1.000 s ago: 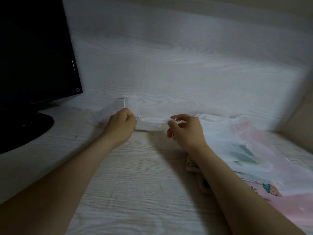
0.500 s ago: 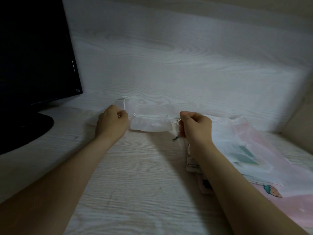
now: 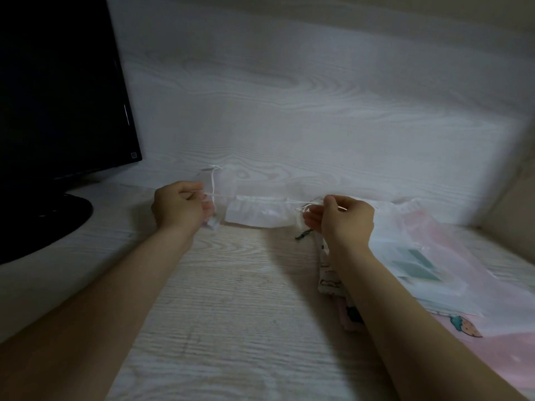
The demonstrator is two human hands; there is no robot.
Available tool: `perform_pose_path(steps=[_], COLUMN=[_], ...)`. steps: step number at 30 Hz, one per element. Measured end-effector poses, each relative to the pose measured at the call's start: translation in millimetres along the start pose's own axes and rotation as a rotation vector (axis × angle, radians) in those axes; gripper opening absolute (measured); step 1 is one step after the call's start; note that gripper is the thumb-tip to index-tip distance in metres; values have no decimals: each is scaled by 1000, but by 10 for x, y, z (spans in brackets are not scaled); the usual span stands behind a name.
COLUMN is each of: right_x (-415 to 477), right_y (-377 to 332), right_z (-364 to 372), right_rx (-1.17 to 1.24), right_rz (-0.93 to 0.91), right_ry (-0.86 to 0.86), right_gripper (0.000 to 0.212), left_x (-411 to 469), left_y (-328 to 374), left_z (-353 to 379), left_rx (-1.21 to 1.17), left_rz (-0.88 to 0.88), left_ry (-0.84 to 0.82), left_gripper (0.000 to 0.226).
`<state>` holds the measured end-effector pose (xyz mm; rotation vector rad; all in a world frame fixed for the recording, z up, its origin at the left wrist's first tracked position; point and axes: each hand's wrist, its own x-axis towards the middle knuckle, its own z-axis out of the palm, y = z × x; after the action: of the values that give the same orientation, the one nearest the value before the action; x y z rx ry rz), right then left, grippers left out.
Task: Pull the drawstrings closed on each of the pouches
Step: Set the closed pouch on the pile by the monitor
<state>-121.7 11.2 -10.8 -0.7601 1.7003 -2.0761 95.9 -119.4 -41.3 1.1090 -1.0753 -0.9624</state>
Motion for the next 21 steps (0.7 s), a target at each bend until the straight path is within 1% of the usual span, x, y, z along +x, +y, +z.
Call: perform_pose_path(steps=[2, 4, 7, 10, 13, 16, 18, 21], right_x=[-7, 3, 5, -18, -25, -12, 5, 27], right_y=[-17, -19, -30, -58, -51, -5, 29, 63], right_z=[-9, -20, -30, -25, 5, 32, 44, 60], right_rx=[-53, -56, 101, 248, 264, 224, 158, 169], right_rz=[-18, -5, 58, 74, 54, -9, -58, -34], right_ry=[24, 34, -11, -61, -77, -79, -53, -19], right_gripper=[16, 15, 15, 13, 15, 18, 16, 23], left_x=[20, 33, 33, 73, 107, 95, 82, 57], left_y=[-13, -30, -53, -95, -105, -80, -61, -9], left_z=[-19, -30, -16, 11, 27, 32, 39, 70], left_rx=[-41, -63, -90, -74, -68, -74, -140, -325], left_rz=[-7, -8, -16, -16, 4, 2, -42, -152], left_ry=[52, 82, 90, 82, 81, 90, 97, 118], left_gripper=[25, 26, 24, 25, 24, 34, 37, 36])
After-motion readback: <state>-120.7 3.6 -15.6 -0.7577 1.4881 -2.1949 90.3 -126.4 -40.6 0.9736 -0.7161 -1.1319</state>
